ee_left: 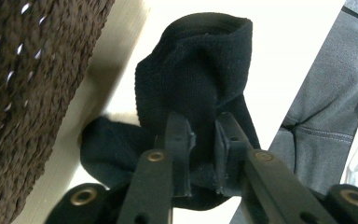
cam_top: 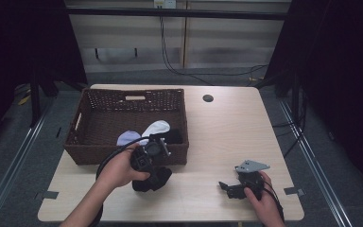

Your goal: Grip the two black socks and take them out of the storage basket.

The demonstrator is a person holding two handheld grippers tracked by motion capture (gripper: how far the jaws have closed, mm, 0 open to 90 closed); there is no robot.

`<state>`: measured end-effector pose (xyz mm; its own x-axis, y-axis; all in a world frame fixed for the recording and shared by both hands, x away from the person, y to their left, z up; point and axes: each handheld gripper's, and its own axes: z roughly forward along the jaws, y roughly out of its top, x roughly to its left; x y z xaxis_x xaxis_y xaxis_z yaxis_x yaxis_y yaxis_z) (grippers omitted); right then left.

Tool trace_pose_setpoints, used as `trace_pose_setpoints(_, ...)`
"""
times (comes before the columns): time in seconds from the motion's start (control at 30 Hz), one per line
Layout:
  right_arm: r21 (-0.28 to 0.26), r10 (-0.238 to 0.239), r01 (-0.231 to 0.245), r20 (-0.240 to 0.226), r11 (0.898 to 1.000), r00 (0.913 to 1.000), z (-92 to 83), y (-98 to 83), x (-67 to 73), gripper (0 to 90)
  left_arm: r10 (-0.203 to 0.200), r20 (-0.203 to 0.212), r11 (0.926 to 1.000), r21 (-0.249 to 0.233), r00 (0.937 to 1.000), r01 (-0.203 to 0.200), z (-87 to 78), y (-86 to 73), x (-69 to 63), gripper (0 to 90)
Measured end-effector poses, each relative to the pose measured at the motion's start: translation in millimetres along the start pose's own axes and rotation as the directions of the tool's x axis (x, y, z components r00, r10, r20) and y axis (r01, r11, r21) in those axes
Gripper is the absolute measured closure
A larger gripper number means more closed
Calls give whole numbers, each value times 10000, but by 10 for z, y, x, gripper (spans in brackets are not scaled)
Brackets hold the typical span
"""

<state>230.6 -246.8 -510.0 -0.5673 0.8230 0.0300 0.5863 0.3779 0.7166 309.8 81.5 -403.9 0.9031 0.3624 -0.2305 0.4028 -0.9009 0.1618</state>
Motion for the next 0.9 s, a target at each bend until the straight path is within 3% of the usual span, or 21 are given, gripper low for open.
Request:
trace_pose_setpoints(0.17,-8,-13,13,0,10000,10000,1,0,-1,113,73,-108,10000,-50,9999,-73,-43,15,-37,647)
trace_pose_setpoints(0.47,-1,-5,5,0,10000,10000,0,0,0,113,181,-309,9995,-257,9994,-189,-271,83,-87,628)
trace_pose_setpoints(0.67,-6,-15,15,-3,10000,10000,0,0,-1,113,59,-649,9991,-405,9979,-86,-546,202,-20,621)
trace_pose_setpoints(0.9,-16,-37,37,-2,10000,10000,1,0,-3,113,-358,-891,9979,-566,9954,308,-705,305,152,607)
